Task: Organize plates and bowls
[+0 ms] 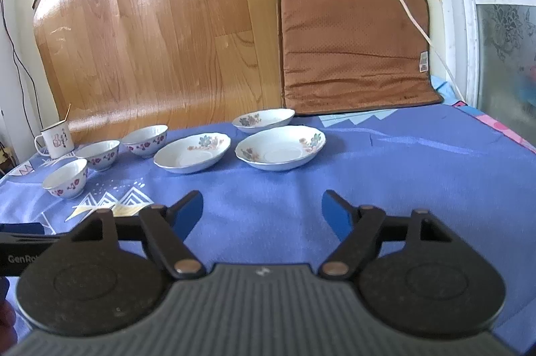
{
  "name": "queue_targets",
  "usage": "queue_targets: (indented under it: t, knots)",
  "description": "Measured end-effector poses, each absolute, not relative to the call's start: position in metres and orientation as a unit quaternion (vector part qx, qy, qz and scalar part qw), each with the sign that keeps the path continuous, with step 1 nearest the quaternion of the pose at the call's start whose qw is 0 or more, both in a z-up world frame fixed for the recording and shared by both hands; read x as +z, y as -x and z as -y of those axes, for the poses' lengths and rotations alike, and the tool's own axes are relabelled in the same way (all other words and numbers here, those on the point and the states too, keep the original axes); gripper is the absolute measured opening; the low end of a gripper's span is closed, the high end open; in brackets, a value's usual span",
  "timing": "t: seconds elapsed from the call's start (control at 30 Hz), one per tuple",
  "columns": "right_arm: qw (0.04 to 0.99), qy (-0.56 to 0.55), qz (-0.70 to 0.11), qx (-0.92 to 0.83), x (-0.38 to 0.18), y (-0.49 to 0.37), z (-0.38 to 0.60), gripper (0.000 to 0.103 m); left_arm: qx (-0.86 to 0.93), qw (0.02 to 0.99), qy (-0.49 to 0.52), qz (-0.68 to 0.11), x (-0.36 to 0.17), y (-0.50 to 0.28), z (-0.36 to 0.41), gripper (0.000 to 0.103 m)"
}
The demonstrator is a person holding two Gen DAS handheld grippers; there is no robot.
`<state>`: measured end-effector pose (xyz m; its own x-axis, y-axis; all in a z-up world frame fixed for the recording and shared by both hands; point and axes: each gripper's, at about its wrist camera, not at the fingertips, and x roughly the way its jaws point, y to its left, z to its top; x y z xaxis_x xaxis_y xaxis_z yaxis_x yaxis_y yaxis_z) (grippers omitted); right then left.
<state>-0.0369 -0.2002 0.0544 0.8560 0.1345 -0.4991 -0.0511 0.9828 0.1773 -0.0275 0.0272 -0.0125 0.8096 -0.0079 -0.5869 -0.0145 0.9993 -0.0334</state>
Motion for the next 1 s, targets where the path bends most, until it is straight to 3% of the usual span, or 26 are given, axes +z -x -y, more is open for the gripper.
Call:
queue_targets:
  t: [0.17,1.0]
  knots:
    - [0.958,-0.087,-0.268,0.048,0.0535,0.0371,0.2013,0.075,0.002,0.952,0.018,-0.305,-0.0122,0.028,-0.0282,0.103]
    - [0.957,-0.091,-0.27,0.046,0.0526,0.0368,0.2015,0.075,0.0,0.955,0.011,-0.297,-0.0102,0.0289,-0.0306,0.103]
